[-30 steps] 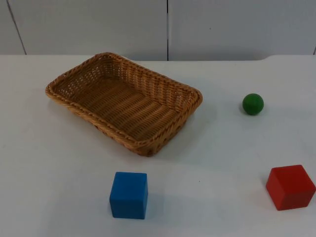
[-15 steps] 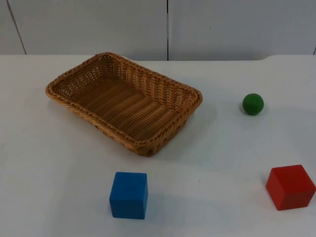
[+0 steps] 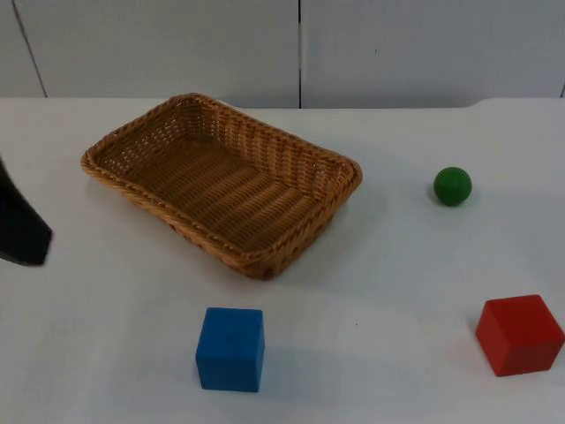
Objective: Place all geometric objects except the red cube into the basket.
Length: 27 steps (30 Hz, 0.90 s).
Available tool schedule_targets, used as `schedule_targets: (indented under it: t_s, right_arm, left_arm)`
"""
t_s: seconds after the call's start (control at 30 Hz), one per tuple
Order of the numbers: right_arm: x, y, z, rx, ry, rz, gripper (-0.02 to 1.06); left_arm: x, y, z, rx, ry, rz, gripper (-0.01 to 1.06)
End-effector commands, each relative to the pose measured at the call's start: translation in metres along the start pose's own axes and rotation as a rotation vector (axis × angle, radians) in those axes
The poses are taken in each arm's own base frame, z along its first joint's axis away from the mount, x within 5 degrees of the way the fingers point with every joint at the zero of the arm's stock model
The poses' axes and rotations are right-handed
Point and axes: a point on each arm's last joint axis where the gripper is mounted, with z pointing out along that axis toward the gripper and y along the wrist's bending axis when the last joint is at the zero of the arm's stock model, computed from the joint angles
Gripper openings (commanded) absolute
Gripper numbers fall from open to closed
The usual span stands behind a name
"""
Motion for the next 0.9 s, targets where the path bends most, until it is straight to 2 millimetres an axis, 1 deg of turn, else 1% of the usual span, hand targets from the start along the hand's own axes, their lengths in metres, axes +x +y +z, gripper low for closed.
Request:
schedule_targets:
  t_s: [0.0,0.03,0.07,0.13,0.17,0.2,0.33,0.37,0.4,0.47,0.53,0.57,0.63,0.77,0.8,0.87]
  right_arm:
    - [-0.003,-0.001,-0.001,0.005,-0.023,0.002,1.05]
    - [-0.003,-0.001,-0.001,0.005,-0.023,0.002,1.05]
    - [-0.003,-0.001,-0.001,0.005,-0.027,0.002,1.05]
    - [-0.003,-0.001,-0.001,0.005,-0.029,0.002,1.05]
    - [-0.003,-0.001,-0.001,0.005,-0.029,0.002,1.05]
    - [-0.003,-0.001,-0.001,0.005,-0.029,0.002,1.05]
    - [-0.003,-0.001,-0.001,0.002,-0.02,0.006,1.05]
    - [-0.003,-0.001,-0.001,0.002,-0.02,0.006,1.05]
    - [-0.003,-0.001,-0.001,0.002,-0.02,0.006,1.05]
    - [-0.003,0.0,-0.001,0.0,-0.021,0.008,1.05]
    - [-0.003,0.0,-0.001,0.0,-0.021,0.008,1.05]
    - [-0.003,0.0,-0.001,0.0,-0.021,0.008,1.05]
    - [-0.003,0.0,-0.001,0.0,-0.021,0.008,1.05]
    - [-0.003,0.0,-0.001,0.0,-0.022,0.008,1.05]
    - [-0.003,0.0,-0.001,0.0,-0.022,0.008,1.05]
    - [-0.003,0.0,-0.001,0.0,-0.022,0.008,1.05]
  left_arm:
    - [-0.011,-0.012,0.021,-0.004,0.028,0.027,1.05]
    - [-0.011,-0.012,0.021,-0.004,0.028,0.027,1.05]
    - [-0.016,-0.019,0.034,-0.02,0.049,0.034,1.05]
    - [-0.024,-0.028,0.054,-0.052,0.08,0.024,1.05]
    - [-0.028,-0.033,0.061,-0.061,0.076,0.015,1.05]
    - [-0.028,-0.033,0.061,-0.061,0.076,0.015,1.05]
    - [-0.042,-0.055,0.09,-0.079,0.1,-0.002,1.05]
    - [-0.047,-0.06,0.095,-0.096,0.101,0.0,1.05]
    - [-0.047,-0.06,0.095,-0.096,0.101,0.0,1.05]
    - [-0.054,-0.068,0.107,-0.157,0.115,-0.008,1.05]
    - [-0.06,-0.078,0.119,-0.179,0.124,0.01,1.05]
    - [-0.06,-0.078,0.119,-0.179,0.124,0.01,1.05]
    - [-0.064,-0.087,0.13,-0.2,0.126,0.018,1.05]
    - [-0.062,-0.087,0.156,-0.247,0.175,-0.042,1.05]
    - [-0.062,-0.087,0.156,-0.247,0.175,-0.042,1.05]
    - [-0.058,-0.084,0.171,-0.263,0.209,-0.093,1.05]
